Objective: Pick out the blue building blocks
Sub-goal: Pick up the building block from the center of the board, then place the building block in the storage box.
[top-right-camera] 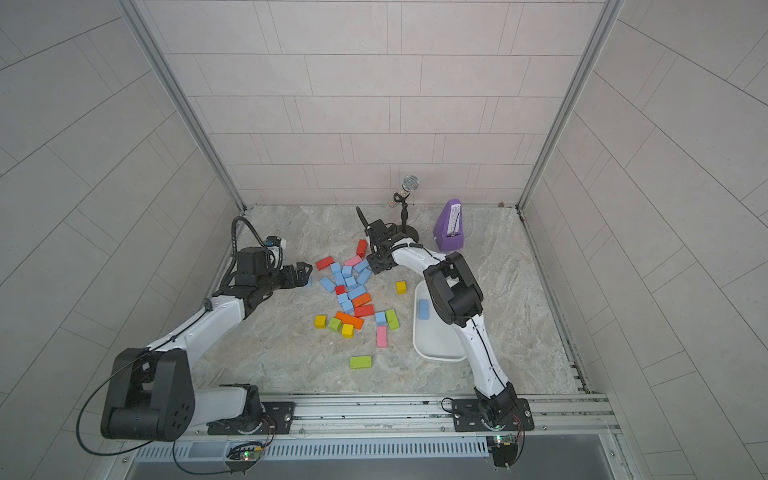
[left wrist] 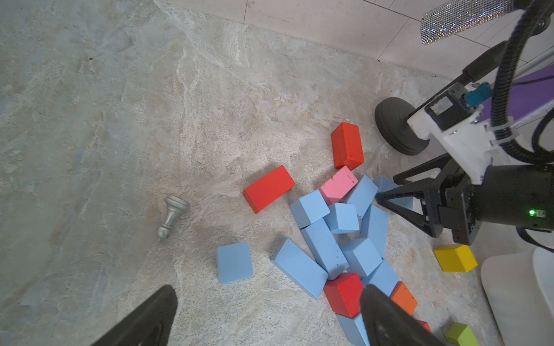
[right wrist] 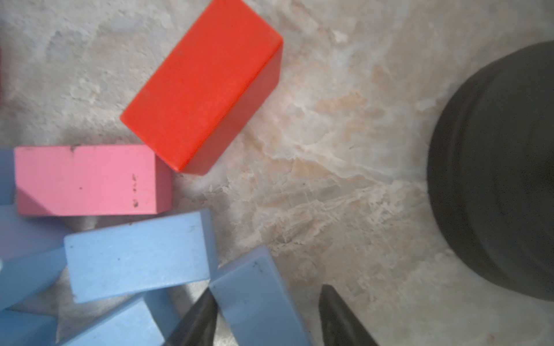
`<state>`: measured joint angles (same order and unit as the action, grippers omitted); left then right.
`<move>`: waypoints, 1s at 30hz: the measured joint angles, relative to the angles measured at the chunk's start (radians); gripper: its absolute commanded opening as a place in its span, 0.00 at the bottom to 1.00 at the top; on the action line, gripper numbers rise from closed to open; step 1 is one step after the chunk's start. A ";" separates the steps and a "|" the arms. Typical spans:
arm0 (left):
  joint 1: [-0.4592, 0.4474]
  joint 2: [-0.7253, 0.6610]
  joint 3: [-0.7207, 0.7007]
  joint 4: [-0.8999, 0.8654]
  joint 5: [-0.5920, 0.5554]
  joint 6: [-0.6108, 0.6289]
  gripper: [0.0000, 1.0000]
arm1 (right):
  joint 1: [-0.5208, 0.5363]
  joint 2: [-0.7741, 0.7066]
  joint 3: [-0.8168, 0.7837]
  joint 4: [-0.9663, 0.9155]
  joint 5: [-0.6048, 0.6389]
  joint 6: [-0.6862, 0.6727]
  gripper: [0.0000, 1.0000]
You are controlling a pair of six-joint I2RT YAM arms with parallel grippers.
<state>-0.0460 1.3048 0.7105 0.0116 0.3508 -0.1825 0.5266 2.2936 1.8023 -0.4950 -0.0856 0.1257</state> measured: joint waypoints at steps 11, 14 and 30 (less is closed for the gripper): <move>0.000 0.029 0.000 0.004 0.092 0.018 0.97 | -0.004 -0.053 -0.081 0.012 -0.031 0.014 0.23; -0.005 0.029 0.000 0.015 0.133 0.018 0.97 | -0.004 -0.137 -0.179 0.015 -0.031 0.022 0.22; -0.196 0.049 -0.004 0.050 0.260 0.038 0.97 | -0.148 -1.026 -0.896 0.069 0.083 0.160 0.23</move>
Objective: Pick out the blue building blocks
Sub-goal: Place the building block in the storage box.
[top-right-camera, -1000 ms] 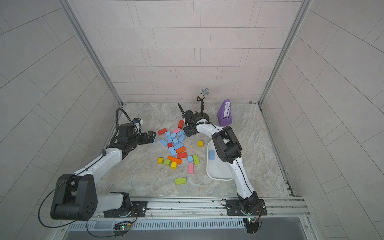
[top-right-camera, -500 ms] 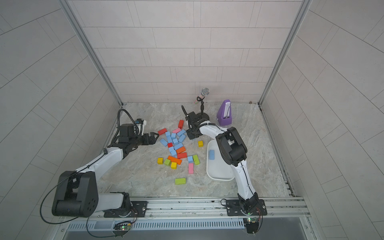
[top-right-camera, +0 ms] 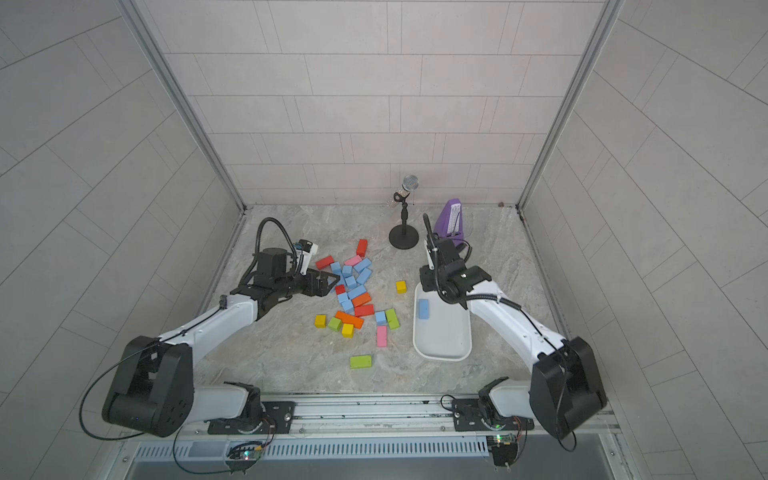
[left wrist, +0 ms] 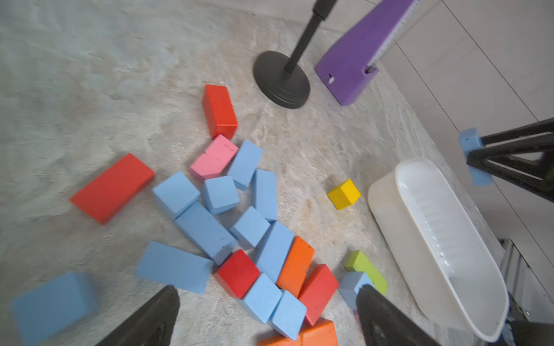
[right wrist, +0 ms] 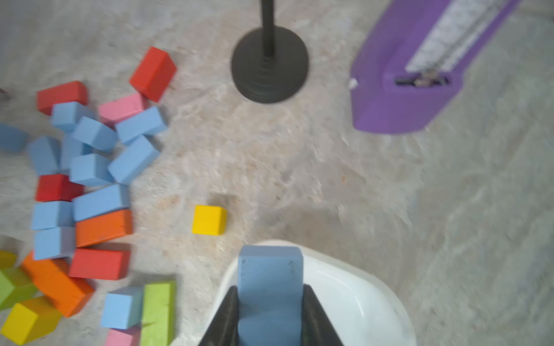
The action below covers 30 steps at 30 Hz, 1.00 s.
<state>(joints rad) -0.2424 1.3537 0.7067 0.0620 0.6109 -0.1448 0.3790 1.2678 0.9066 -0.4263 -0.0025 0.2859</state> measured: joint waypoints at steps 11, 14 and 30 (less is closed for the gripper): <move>-0.074 0.030 0.019 -0.050 -0.006 0.049 0.97 | -0.087 -0.010 -0.222 0.062 -0.061 0.083 0.23; -0.073 0.030 0.026 -0.059 -0.018 0.060 0.98 | -0.088 0.050 -0.217 0.100 -0.084 0.100 0.24; -0.073 0.029 0.026 -0.076 -0.059 0.085 0.98 | -0.087 0.178 -0.217 0.206 -0.178 0.144 0.43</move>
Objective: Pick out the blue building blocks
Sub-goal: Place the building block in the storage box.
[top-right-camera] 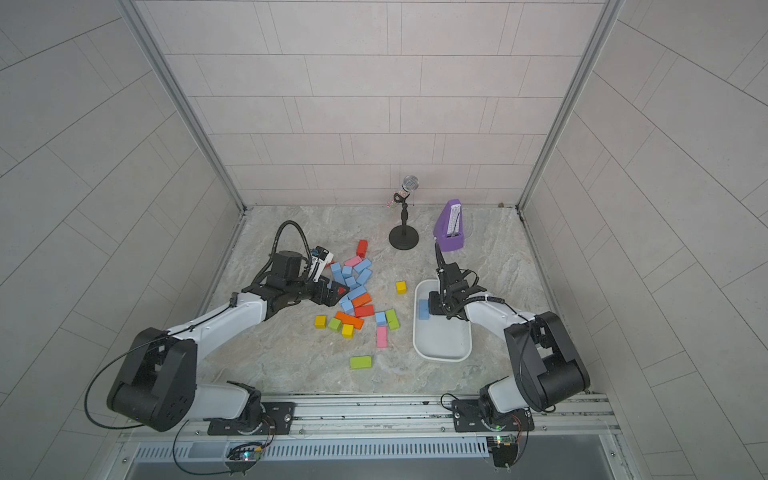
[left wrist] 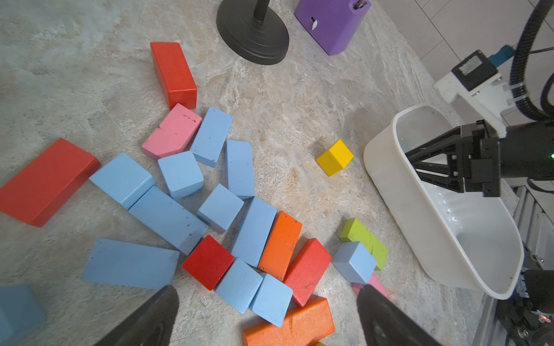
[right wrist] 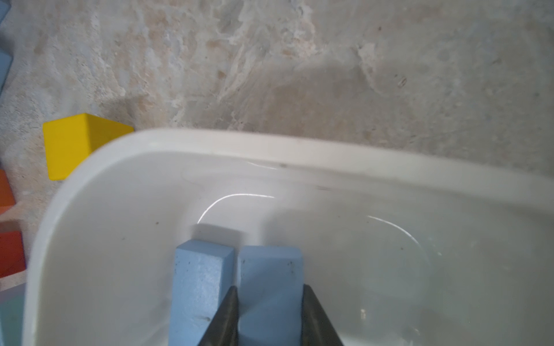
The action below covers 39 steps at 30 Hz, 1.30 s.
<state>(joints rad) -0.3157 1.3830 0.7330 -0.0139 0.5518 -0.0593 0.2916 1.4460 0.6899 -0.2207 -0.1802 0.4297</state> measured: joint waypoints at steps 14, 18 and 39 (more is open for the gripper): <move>0.000 -0.011 0.000 0.000 -0.013 0.001 0.98 | -0.010 -0.004 0.009 -0.002 -0.012 0.020 0.56; 0.000 -0.014 0.000 0.001 -0.010 0.001 0.98 | -0.011 0.014 0.019 -0.011 -0.034 0.018 0.56; 0.000 -0.016 0.000 0.000 0.002 0.001 0.98 | -0.010 -0.021 0.024 -0.043 -0.103 0.024 0.55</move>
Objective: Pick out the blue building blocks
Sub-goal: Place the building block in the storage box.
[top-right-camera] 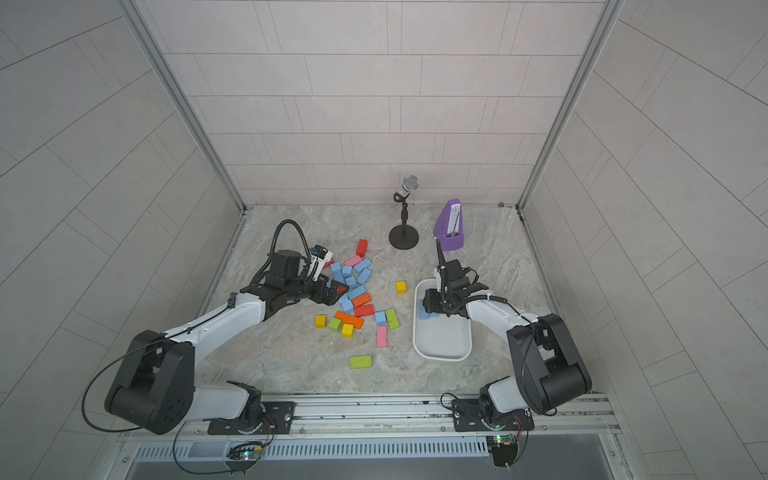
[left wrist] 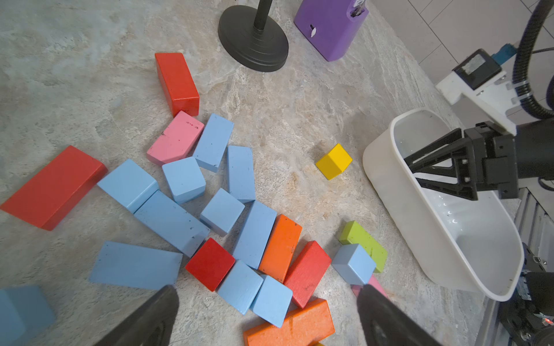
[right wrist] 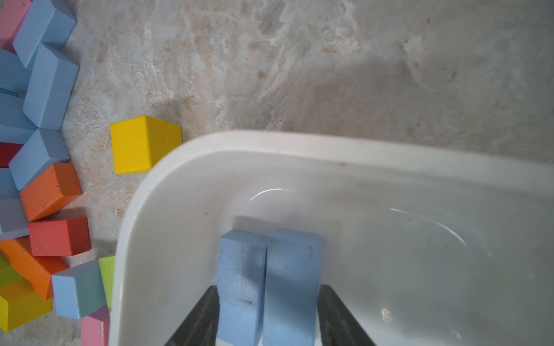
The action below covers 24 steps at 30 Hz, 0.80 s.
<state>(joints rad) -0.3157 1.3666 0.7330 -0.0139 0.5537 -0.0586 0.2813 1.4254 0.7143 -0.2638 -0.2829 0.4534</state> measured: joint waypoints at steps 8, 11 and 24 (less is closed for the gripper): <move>0.000 0.000 0.000 0.000 0.000 0.000 0.97 | 0.000 0.013 0.011 -0.043 0.011 0.000 0.57; 0.000 0.000 0.000 0.000 0.000 0.000 0.98 | 0.005 0.025 0.011 -0.040 -0.008 0.001 0.55; 0.001 -0.007 0.005 -0.011 -0.025 -0.003 0.99 | 0.016 -0.023 0.034 -0.094 0.014 -0.001 0.53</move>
<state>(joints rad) -0.3145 1.3594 0.7383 -0.0254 0.5285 -0.0620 0.2977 1.4021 0.7479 -0.3580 -0.2691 0.4526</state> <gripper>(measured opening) 0.982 0.534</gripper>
